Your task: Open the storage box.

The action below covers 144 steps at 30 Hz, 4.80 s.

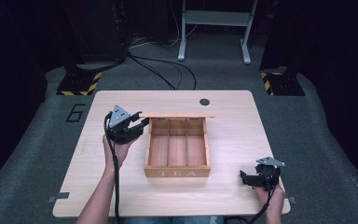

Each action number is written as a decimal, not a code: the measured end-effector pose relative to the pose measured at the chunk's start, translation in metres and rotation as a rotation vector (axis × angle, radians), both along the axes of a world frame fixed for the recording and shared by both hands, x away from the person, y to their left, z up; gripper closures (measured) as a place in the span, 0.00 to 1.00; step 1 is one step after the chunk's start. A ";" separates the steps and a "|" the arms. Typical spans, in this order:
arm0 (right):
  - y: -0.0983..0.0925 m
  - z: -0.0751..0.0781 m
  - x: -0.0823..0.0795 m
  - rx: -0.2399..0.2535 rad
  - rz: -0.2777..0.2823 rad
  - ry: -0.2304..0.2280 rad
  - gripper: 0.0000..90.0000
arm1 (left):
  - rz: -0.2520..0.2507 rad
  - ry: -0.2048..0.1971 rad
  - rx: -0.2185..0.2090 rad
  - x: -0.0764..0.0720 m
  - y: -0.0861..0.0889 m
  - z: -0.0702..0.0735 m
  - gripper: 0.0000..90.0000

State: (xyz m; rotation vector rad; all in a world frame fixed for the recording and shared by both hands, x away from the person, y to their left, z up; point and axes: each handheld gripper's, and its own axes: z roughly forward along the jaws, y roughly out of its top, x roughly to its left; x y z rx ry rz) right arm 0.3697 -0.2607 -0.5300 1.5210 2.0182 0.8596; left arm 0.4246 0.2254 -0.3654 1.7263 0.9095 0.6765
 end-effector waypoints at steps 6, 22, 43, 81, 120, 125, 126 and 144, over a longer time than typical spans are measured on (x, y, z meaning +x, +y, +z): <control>0.000 0.000 0.000 0.000 0.000 0.000 0.00 | 0.001 0.006 0.006 0.005 0.000 0.005 0.67; 0.000 0.000 0.000 0.000 0.000 0.000 0.00 | -0.003 0.013 0.010 0.014 0.000 0.013 0.67; 0.000 0.000 0.000 -0.001 0.000 0.000 0.00 | -0.003 0.015 0.005 0.016 0.001 0.013 0.67; 0.000 0.000 0.000 0.000 0.000 0.000 0.00 | -0.007 0.016 0.007 0.016 0.001 0.014 0.67; 0.000 0.000 0.000 -0.001 0.000 0.000 0.00 | -0.011 0.018 0.012 0.015 0.001 0.013 0.67; 0.000 0.000 0.000 0.000 0.000 -0.001 0.00 | -0.011 0.018 0.012 0.015 0.001 0.013 0.67; 0.000 0.000 0.000 0.000 0.000 0.000 0.00 | -0.011 0.018 0.012 0.015 0.001 0.013 0.67; 0.000 0.000 0.000 0.000 0.000 -0.001 0.00 | -0.011 0.018 0.015 0.015 0.001 0.014 0.67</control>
